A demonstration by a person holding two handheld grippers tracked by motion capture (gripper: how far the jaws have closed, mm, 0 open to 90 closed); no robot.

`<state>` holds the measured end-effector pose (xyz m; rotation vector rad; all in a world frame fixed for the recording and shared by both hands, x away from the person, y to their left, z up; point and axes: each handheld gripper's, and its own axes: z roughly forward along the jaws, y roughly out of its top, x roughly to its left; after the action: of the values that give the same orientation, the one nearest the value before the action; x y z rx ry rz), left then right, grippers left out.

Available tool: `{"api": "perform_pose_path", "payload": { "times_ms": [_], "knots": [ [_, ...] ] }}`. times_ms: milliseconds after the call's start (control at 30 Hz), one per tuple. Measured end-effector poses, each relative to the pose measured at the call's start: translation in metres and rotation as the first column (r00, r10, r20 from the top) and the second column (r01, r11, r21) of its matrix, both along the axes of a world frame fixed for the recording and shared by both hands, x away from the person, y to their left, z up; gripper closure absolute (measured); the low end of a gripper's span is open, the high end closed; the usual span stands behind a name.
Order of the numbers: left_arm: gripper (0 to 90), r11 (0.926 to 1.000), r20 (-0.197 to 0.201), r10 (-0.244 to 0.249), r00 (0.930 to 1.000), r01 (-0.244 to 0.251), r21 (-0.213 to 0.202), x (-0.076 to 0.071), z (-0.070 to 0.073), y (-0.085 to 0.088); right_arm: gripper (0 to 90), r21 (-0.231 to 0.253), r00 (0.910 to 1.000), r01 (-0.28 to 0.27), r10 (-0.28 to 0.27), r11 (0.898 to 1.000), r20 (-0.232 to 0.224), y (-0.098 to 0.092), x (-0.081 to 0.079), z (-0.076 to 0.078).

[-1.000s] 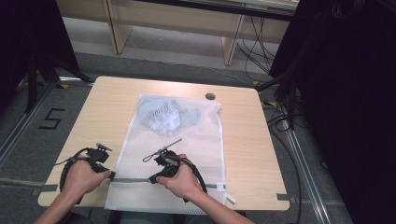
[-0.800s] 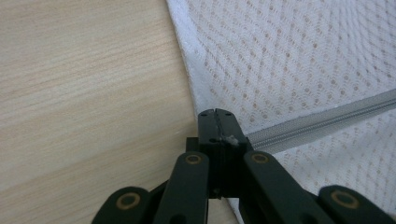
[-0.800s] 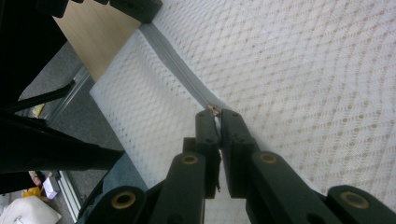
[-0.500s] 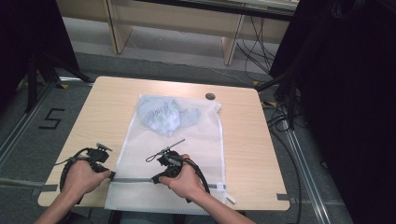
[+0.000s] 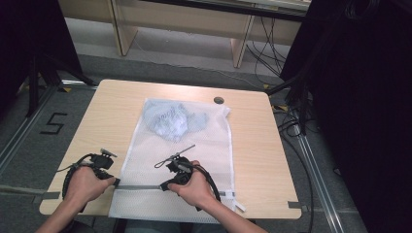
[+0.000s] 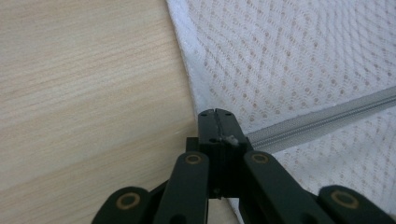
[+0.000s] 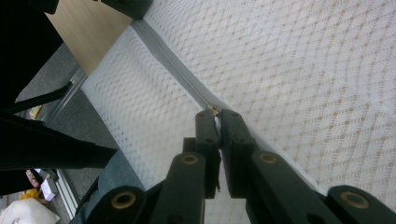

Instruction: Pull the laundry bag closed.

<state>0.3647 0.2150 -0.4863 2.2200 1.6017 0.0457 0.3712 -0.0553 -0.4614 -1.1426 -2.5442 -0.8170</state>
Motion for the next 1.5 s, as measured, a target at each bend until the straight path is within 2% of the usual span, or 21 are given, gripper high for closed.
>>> {"api": "perform_pose_path", "payload": {
  "times_ms": [200,233,433,833,967,1100,1133,1267,1300,1467,1500],
  "knots": [
    [89.9,1.0,0.003,0.002,1.0,-0.002,-0.001,0.0,0.0,0.0,87.1,-0.008,1.0,0.003,-0.003,1.0,0.004,-0.001,0.0,0.0],
    [89.9,1.0,0.002,0.002,1.0,-0.002,-0.001,0.0,0.0,0.0,87.1,0.004,1.0,-0.004,0.004,1.0,-0.001,-0.002,0.0,-0.001],
    [89.9,1.0,0.002,0.002,1.0,-0.002,0.0,0.0,0.0,0.0,87.1,-0.012,0.9999,0.011,-0.011,1.0,0.003,-0.006,0.0,0.0],
    [89.9,1.0,0.001,0.001,1.0,-0.001,-0.002,0.0,0.0,0.0,87.1,0.007,0.9998,0.018,-0.018,1.0,-0.006,-0.012,-0.001,-0.002],
    [89.9,1.0,0.001,0.002,1.0,-0.002,-0.002,0.0,0.0,0.0,87.1,-0.003,0.9999,0.014,-0.014,1.0,0.008,-0.015,0.0,-0.002],
    [89.9,1.0,0.001,0.001,1.0,-0.001,-0.002,0.0,0.0,0.0,87.1,-0.004,0.9992,0.038,-0.038,0.999,-0.007,-0.017,-0.001,-0.001],
    [89.9,1.0,0.001,0.001,1.0,-0.001,-0.002,0.0,0.0,0.0,87.1,-0.004,0.9999,0.015,-0.015,1.0,-0.001,-0.018,0.0,-0.002],
    [89.9,1.0,0.001,0.001,1.0,-0.001,-0.002,0.0,0.0,0.0,87.1,-0.034,0.999,0.043,-0.044,0.998,-0.012,-0.019,-0.001,-0.002],
    [89.9,1.0,0.001,0.001,1.0,-0.001,-0.002,0.0,0.0,0.0,87.1,-0.029,0.9999,0.015,-0.015,0.999,-0.002,-0.021,0.0,-0.002],
    [89.9,1.0,0.001,0.001,1.0,-0.001,-0.003,0.0,0.0,0.0,87.1,-0.031,0.9992,0.038,-0.037,0.999,0.016,-0.023,0.0,-0.001],
    [89.9,1.0,0.001,0.001,1.0,-0.001,-0.003,0.0,0.0,0.0,87.1,-0.008,0.9994,0.03,-0.03,1.0,-0.018,-0.023,0.001,0.0]
  ]
}}
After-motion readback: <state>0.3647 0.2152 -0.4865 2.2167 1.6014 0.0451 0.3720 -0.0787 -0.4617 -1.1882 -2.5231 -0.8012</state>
